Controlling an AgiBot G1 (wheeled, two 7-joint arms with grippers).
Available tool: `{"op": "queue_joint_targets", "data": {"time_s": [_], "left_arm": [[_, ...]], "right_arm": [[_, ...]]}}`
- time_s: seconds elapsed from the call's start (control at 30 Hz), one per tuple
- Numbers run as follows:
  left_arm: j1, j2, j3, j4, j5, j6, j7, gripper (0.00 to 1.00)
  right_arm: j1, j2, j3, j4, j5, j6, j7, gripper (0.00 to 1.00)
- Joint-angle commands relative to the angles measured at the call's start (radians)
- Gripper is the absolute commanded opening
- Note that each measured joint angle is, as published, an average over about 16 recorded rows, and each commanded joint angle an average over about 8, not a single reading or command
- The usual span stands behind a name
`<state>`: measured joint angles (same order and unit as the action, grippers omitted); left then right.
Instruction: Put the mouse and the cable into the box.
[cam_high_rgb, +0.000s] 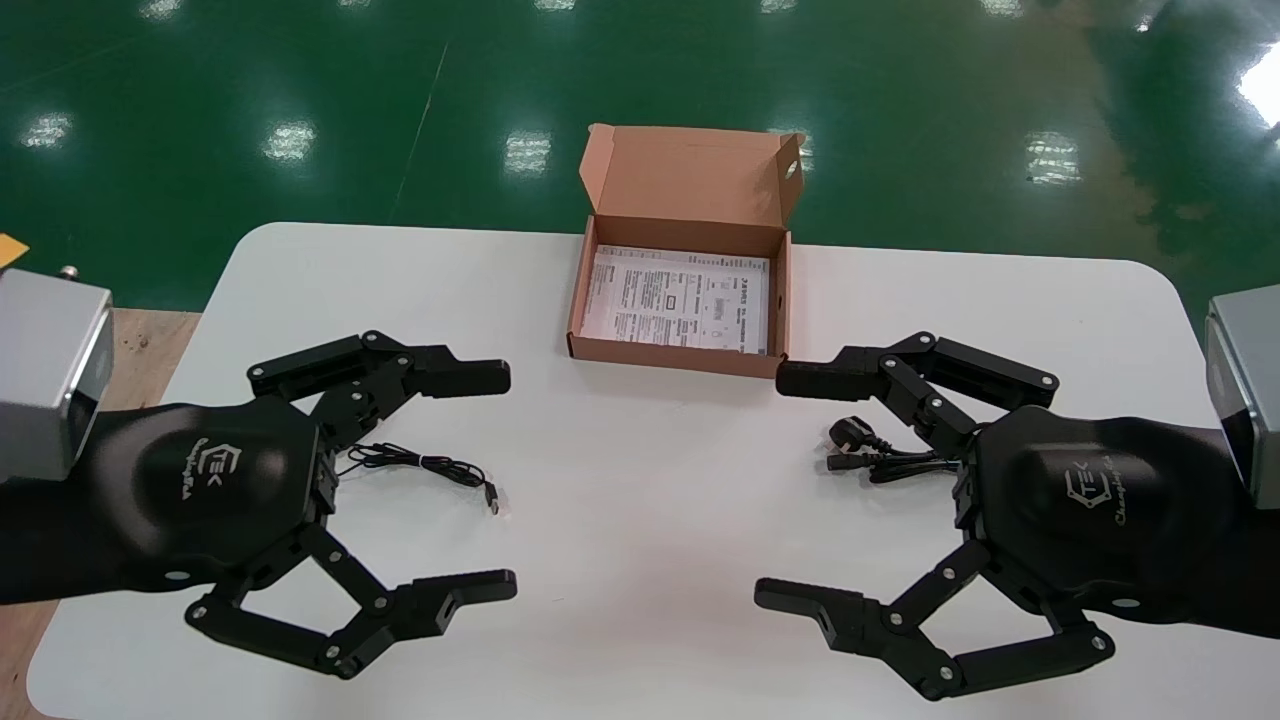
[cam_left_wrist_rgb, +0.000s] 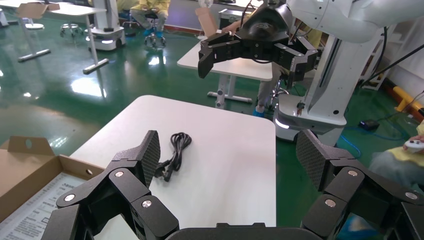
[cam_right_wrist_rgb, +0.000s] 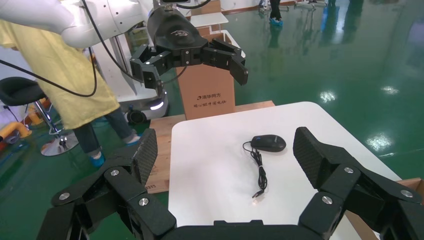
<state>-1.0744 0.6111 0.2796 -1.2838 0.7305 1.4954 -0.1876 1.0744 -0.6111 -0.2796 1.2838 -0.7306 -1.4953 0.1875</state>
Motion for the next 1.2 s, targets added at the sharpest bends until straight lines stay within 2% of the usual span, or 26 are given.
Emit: {"op": "queue_joint_targets", "data": {"time_s": [0.03, 0.73, 0.93, 1.07, 1.2], "left_arm": [[0.000, 0.000, 0.000, 0.000, 0.000, 0.000, 0.000, 1.00], [-0.003, 0.000, 0.005, 0.001, 0.008, 0.001, 0.001, 1.00], [-0.082, 0.002, 0.090, 0.011, 0.150, 0.059, -0.026, 1.00], [-0.183, 0.039, 0.199, 0.080, 0.288, 0.088, -0.021, 1.00], [-0.282, 0.093, 0.303, 0.190, 0.428, 0.083, 0.027, 1.00]], "right_arm": [[0.000, 0.000, 0.000, 0.000, 0.000, 0.000, 0.000, 1.00], [0.000, 0.000, 0.000, 0.000, 0.000, 0.000, 0.000, 1.00], [0.022, 0.004, -0.008, -0.025, -0.060, -0.009, -0.055, 1.00], [0.074, -0.007, -0.033, -0.098, -0.169, -0.036, -0.166, 1.00], [0.148, -0.033, -0.076, -0.226, -0.298, -0.063, -0.307, 1.00]]}}
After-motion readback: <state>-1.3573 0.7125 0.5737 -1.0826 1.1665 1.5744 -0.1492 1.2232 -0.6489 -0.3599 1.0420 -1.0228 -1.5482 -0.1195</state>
